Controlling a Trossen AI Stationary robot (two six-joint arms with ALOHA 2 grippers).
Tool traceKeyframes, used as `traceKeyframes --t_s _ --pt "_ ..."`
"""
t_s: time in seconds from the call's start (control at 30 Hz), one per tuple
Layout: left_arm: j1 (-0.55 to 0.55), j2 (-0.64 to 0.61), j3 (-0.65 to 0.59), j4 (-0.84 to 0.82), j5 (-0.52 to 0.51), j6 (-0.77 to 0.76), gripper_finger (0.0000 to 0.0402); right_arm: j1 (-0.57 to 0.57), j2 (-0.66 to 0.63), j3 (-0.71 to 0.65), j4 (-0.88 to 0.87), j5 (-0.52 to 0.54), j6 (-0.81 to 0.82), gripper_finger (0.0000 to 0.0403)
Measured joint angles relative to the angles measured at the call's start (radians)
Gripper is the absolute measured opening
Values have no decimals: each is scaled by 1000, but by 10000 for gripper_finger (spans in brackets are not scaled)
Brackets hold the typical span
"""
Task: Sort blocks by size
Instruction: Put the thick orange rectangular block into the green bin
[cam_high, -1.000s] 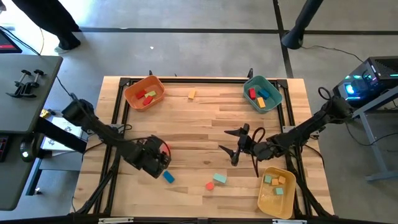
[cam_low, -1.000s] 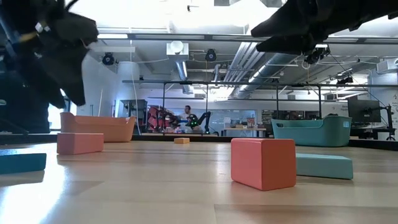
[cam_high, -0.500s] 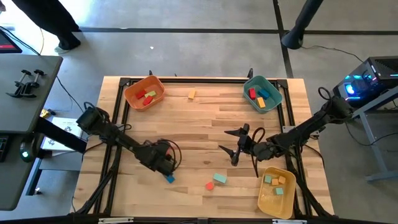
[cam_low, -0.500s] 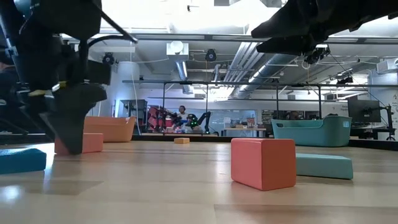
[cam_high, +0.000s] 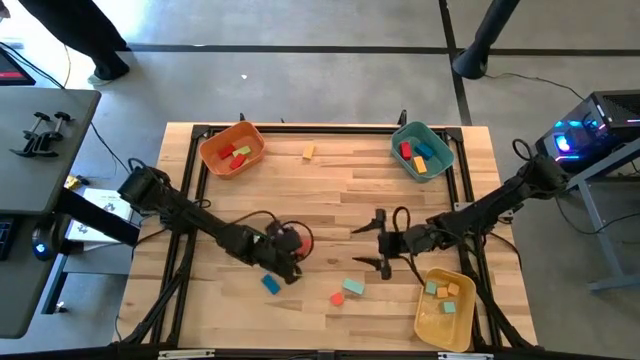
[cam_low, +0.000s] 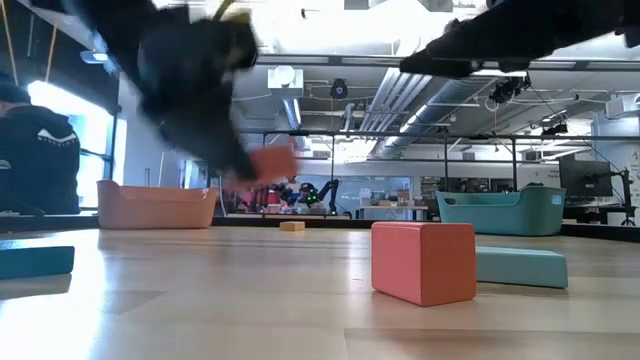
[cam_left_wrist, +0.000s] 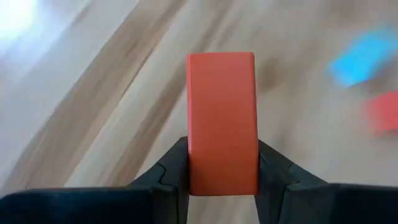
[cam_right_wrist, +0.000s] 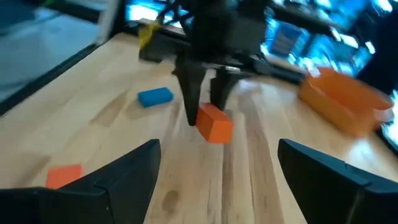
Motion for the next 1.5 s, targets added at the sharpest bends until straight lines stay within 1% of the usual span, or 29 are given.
traceKeyframes --t_s 0.07,0.1,0.2,0.3,0.43,0.57,0.67,0.77,0.93,1.03,1.13,1.2,1.33,1.5 --pt "13 -20 0 124 34 96 96 -27 0 0 20 -59 -121 323" --pt "23 -30 1 165 46 113 96 -41 0 0 30 -83 -182 323" --pt "60 -63 0 258 94 120 96 -79 3 2 42 -166 -363 323" --pt "93 -92 0 281 158 127 96 -98 11 28 48 -220 -535 323" --pt "123 -104 0 280 193 127 96 -101 63 100 34 -193 -692 323" --pt "136 -104 0 282 205 127 106 -101 136 204 -99 -179 -844 323" --pt "139 -104 0 278 208 127 108 -101 182 286 -230 -126 -904 323" --pt "139 -104 0 281 210 122 108 -101 221 354 -318 -73 -959 323" --pt "140 -104 0 284 210 120 108 -101 278 412 -348 -8 -1047 315" --pt "140 -104 0 285 210 120 109 -101 302 416 -351 22 -1077 291" --pt "140 -104 0 285 210 120 109 -101 309 415 -350 31 -1078 250" --pt "140 -104 0 285 210 129 110 -99 308 413 -353 42 -1074 214" --pt "140 -103 -1 291 187 147 113 -86 307 412 -353 93 -978 128" --pt "141 -103 0 300 163 177 146 -64 307 412 -393 173 -728 128"
